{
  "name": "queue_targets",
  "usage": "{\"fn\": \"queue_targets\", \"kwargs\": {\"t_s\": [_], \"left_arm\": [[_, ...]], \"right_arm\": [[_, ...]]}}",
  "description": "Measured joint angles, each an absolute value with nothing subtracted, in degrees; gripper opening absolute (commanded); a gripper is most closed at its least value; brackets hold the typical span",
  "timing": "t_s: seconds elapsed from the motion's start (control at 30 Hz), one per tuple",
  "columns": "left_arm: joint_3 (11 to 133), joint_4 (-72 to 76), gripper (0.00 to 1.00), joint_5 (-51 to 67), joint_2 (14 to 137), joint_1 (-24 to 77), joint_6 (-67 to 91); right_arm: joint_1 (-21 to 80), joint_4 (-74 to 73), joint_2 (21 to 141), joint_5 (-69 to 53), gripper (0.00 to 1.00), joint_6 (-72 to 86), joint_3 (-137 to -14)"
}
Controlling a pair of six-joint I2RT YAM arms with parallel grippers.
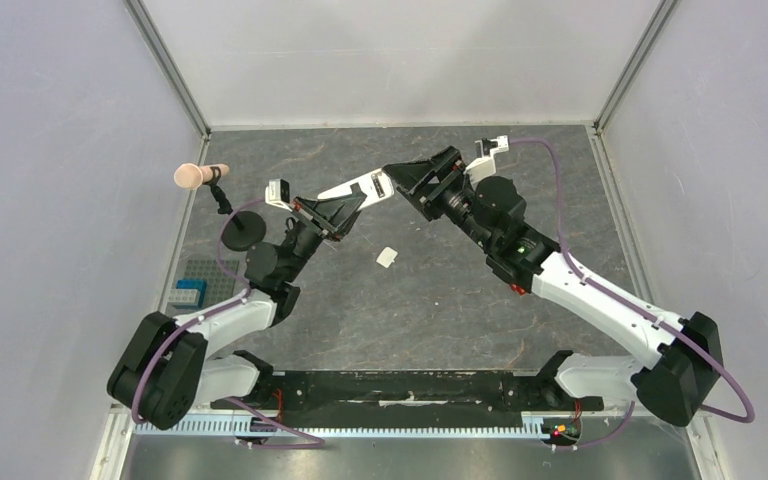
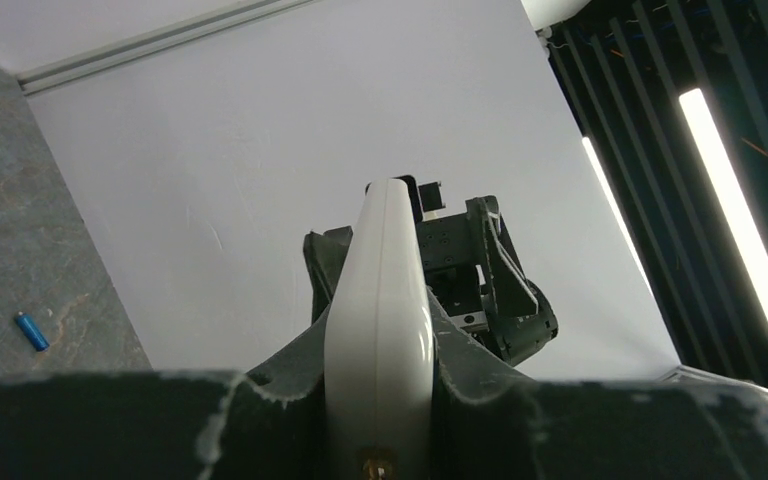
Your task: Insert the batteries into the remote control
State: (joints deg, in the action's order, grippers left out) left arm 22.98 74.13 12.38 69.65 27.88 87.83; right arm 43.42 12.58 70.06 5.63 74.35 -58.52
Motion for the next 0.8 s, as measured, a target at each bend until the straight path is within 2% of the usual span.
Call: {"fn": "queue_targets", "kwargs": {"t_s": [0.3,0.7,0.8], "left_arm": [[22.96,70.13,0.02,13.58,67.7,27.88,84.25],[22.96,66.41,0.02,14.06,67.44,27.86,83.44],[22.96,65.6,0.02,14.09,67.44,27.81,83.42]], "right_arm": [[40.14,11.4,74.15,-2.33,0.72,65.69,-58.52],[39.81,11.81,75.13,-4.19,0.58,61.67,-58.52],[39.79,11.99,75.68,-4.51,0.51,61.23,-58.52]]}}
